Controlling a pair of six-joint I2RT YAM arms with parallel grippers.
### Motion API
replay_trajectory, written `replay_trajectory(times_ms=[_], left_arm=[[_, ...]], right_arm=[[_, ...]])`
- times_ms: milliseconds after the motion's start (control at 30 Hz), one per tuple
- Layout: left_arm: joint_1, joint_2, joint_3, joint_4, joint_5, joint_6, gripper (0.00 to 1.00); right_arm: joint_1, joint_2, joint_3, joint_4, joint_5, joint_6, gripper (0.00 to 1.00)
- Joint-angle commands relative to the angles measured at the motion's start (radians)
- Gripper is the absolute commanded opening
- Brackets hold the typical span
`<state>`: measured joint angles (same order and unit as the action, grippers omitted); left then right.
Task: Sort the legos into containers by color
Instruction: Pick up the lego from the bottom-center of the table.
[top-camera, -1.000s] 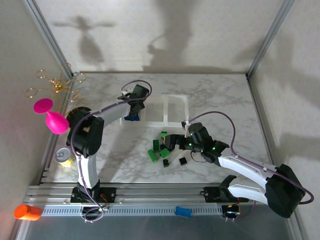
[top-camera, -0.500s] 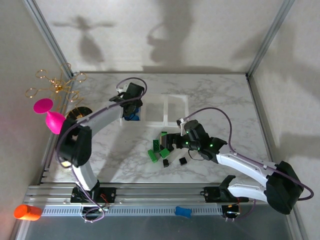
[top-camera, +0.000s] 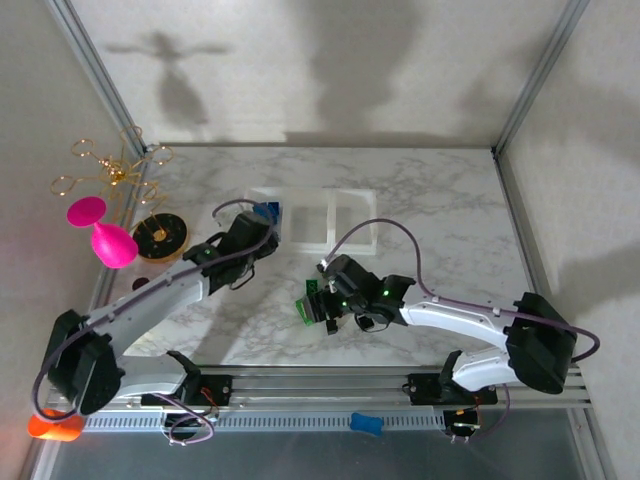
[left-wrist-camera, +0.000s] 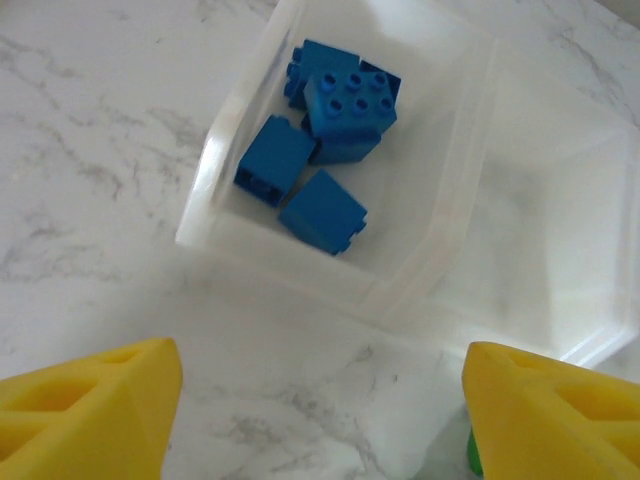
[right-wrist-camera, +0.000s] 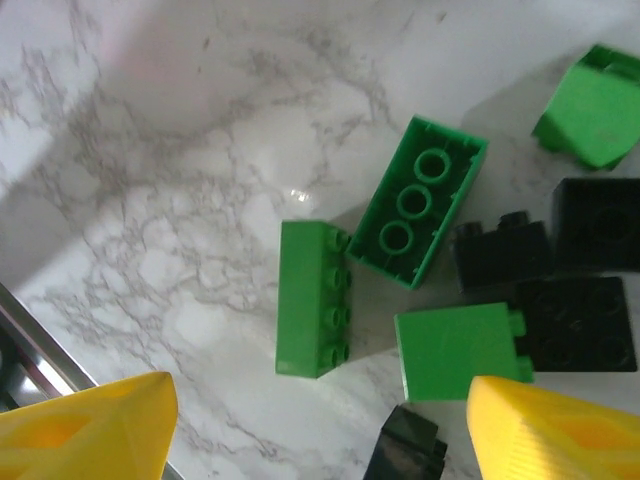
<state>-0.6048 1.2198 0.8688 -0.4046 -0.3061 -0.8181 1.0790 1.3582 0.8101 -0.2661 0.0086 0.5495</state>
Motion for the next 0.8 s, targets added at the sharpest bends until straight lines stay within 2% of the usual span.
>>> replay_trajectory(times_ms=[0, 267, 467, 767], left_arm=[[-0.019, -0.079, -0.064, -0.03, 0.016, -0.036, 0.79], [-0.036, -0.201, -0.162, -0.058, 0.052, -0.061, 0.89], [-0.039, -0.245, -0.198, -0.056, 0.079, -0.061, 0.99], [-0.041, -0.25, -0.208, -0.057, 0.085, -0.063, 1.0]], right_arm=[[0.042, 0.055, 0.052, -0.058, 0.06, 0.018, 0.72], [0.099, 0.207, 0.153, -0.089, 0.171, 0.036, 0.61], [0.099, 0.271, 0.175, -0.079, 0.173, 0.02, 0.5], [0.1, 0.338, 0.182, -0.049, 0.158, 0.011, 0.46]])
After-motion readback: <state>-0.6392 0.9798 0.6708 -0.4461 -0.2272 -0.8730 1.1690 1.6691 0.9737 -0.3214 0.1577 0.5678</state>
